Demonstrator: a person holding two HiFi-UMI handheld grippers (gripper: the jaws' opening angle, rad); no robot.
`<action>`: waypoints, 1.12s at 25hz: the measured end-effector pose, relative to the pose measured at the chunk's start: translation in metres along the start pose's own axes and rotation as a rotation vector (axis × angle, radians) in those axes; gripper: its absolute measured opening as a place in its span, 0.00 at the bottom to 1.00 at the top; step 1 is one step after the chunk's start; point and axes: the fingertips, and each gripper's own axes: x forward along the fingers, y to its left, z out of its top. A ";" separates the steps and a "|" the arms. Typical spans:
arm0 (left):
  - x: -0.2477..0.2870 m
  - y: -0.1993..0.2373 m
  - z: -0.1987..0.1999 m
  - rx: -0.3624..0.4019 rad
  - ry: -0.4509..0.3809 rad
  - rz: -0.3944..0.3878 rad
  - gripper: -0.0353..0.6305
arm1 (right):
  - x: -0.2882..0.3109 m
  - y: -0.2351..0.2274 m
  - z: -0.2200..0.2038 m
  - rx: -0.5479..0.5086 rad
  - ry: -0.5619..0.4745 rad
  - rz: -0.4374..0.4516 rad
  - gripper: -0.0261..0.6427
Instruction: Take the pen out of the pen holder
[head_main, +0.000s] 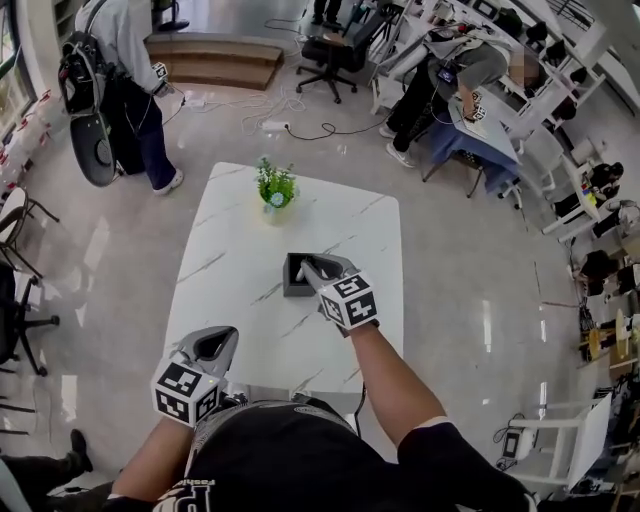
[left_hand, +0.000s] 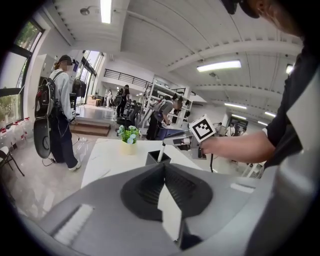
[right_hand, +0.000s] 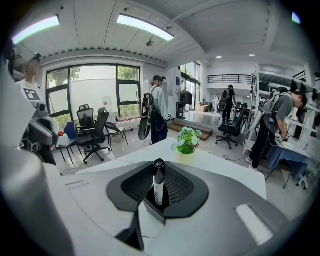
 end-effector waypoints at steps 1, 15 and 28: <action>0.001 -0.001 0.001 0.005 -0.001 -0.004 0.14 | -0.006 0.001 0.005 0.000 -0.011 -0.002 0.14; 0.022 -0.020 0.023 0.074 -0.012 -0.071 0.14 | -0.090 0.015 0.052 0.047 -0.157 -0.037 0.14; 0.039 -0.040 0.039 0.122 -0.031 -0.148 0.14 | -0.135 0.041 0.040 0.114 -0.206 -0.049 0.14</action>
